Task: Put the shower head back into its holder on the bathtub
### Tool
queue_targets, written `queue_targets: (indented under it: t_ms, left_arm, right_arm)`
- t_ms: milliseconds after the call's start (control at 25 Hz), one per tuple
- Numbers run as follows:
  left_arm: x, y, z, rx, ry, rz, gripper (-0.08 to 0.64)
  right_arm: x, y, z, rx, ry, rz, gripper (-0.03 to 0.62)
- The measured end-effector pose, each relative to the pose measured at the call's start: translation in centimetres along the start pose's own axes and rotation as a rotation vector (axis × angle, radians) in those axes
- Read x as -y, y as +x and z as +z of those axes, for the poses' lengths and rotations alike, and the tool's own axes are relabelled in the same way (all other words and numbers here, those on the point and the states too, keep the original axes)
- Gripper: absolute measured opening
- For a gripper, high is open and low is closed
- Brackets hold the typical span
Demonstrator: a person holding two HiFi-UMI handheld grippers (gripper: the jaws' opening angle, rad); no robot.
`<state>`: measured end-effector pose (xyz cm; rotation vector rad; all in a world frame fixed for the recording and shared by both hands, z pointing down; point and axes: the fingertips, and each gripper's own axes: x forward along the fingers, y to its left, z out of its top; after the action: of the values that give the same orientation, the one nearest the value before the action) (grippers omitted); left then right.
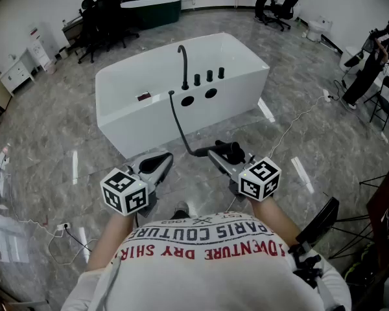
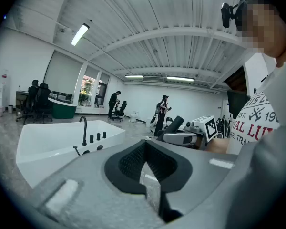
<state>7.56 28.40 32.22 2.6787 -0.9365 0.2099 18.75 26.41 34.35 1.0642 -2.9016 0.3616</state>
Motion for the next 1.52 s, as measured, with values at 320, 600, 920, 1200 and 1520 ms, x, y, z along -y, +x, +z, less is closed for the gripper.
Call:
queue_targets:
  t_ms: [320,600,920,1200,1520]
  left_arm:
    - [0.0,-0.2,-0.1,-0.006,0.003,0.003,0.003]
    - [0.3,0.1,-0.5,-0.003,-0.016,-0.009,0.003]
    - [-0.4,0.7,-1.4,-0.009,-0.038,-0.014,0.003]
    - [-3.5,1.4,-1.3,-0.024,-0.034,-0.036,0.003]
    - [-8.5,3.9,-2.2,-0.082,-0.070,-0.063,0.003]
  right_arm:
    - [0.0,-0.1,0.6,0.001,-0.006,-0.006,0.140]
    - [0.0,-0.2,0.5,0.014,0.015,0.007,0.141]
    - [0.3,0.2,0.4,0.002,0.010,0.012,0.141]
    - [1.6,2.2,3.5,0.072,-0.014,0.014,0.141]
    - [4.8,6.3,4.4,0.110,0.067,0.010,0.140]
